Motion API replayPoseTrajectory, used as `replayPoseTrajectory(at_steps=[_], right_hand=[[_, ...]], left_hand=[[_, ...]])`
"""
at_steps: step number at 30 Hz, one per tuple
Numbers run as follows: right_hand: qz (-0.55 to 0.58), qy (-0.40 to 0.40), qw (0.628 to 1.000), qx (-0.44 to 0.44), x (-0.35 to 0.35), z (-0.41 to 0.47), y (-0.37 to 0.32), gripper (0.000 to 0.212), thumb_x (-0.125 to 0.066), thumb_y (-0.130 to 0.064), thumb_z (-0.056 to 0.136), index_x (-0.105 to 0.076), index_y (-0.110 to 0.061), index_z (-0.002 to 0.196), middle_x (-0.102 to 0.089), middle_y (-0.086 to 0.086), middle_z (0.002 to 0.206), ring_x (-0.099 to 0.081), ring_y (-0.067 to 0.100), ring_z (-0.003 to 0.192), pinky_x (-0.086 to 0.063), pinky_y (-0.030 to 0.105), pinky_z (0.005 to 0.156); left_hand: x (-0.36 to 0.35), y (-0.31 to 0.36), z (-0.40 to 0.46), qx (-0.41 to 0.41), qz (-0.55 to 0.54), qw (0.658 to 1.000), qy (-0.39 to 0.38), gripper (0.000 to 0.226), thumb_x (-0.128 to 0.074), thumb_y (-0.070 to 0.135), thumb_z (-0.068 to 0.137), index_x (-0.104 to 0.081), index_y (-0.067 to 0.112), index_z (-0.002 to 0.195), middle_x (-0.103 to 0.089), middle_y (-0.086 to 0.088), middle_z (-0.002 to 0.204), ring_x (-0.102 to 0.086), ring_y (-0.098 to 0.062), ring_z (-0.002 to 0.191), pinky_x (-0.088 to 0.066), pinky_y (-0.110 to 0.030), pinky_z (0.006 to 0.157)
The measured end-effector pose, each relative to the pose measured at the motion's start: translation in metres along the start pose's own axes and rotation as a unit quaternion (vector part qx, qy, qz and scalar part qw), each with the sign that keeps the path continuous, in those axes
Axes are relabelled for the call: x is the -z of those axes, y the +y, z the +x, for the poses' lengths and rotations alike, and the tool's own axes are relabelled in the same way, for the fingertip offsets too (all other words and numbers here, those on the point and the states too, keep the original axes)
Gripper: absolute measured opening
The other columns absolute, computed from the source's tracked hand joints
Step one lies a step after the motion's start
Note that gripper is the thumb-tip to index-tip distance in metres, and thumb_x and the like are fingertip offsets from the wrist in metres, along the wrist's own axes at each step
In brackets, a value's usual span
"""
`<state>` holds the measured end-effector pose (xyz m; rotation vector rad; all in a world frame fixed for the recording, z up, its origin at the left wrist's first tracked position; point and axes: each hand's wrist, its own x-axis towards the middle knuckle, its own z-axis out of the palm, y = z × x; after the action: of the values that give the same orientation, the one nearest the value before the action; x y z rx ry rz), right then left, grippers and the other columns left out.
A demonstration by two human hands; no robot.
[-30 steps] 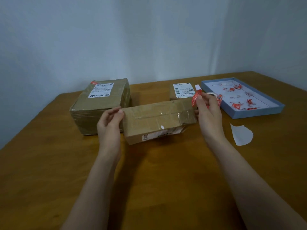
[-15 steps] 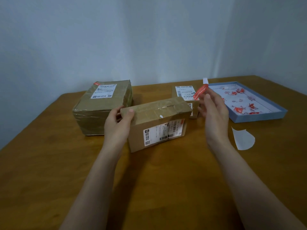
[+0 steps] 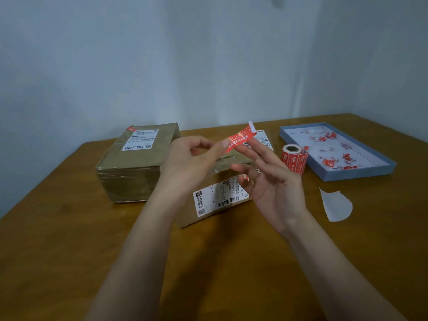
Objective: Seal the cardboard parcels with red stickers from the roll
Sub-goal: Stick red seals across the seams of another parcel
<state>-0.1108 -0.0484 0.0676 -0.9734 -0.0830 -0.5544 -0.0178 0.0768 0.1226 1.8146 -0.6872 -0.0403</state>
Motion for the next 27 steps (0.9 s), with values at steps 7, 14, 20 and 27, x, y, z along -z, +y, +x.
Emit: replayPoseTrajectory(at_steps=[7, 14, 20, 27], right_hand=[[0.005, -0.004, 1.0, -0.009, 0.0, 0.001, 0.001, 0.057, -0.052, -0.013, 0.078, -0.052, -0.015, 0.134, -0.062, 0.009, 0.129, -0.065, 0.021, 0.095, -0.051, 0.027, 0.078], [0.014, -0.014, 1.0, -0.012, 0.0, 0.0, 0.002, 0.06, -0.058, -0.016, 0.072, -0.054, -0.015, 0.131, -0.064, 0.007, 0.125, -0.065, 0.02, 0.095, -0.051, 0.029, 0.08], [0.003, -0.007, 1.0, -0.005, -0.004, -0.001, 0.0, 0.052, -0.059, -0.014, 0.074, -0.057, -0.016, 0.126, -0.067, 0.007, 0.119, -0.066, 0.02, 0.093, -0.052, 0.028, 0.077], [-0.252, 0.125, 0.954, 0.106, -0.009, -0.001, 0.003, 0.027, -0.057, -0.004, 0.093, -0.064, -0.023, 0.11, -0.072, -0.008, 0.1, -0.068, 0.007, 0.094, -0.054, 0.022, 0.073]], left_hand=[[-0.001, -0.007, 0.002, 0.028, -0.075, 0.996, -0.034, 0.012, -0.072, 0.033, 0.084, -0.073, 0.021, 0.084, -0.068, 0.011, 0.079, -0.062, -0.004, 0.081, -0.049, -0.023, 0.072], [-0.002, -0.011, -0.003, 0.046, -0.102, 0.993, -0.032, 0.018, -0.07, 0.028, 0.087, -0.069, 0.016, 0.1, -0.067, 0.004, 0.091, -0.064, -0.003, 0.079, -0.049, -0.012, 0.06], [-0.003, -0.008, -0.008, 0.017, -0.115, 0.993, -0.024, 0.01, -0.068, 0.02, 0.089, -0.068, 0.011, 0.091, -0.067, 0.004, 0.083, -0.063, 0.003, 0.069, -0.051, -0.016, 0.061], [-0.007, 0.003, -0.014, -0.055, -0.081, 0.995, -0.021, 0.009, -0.068, 0.015, 0.088, -0.064, 0.016, 0.08, -0.067, 0.0, 0.101, -0.063, -0.017, 0.093, -0.056, -0.028, 0.075]])
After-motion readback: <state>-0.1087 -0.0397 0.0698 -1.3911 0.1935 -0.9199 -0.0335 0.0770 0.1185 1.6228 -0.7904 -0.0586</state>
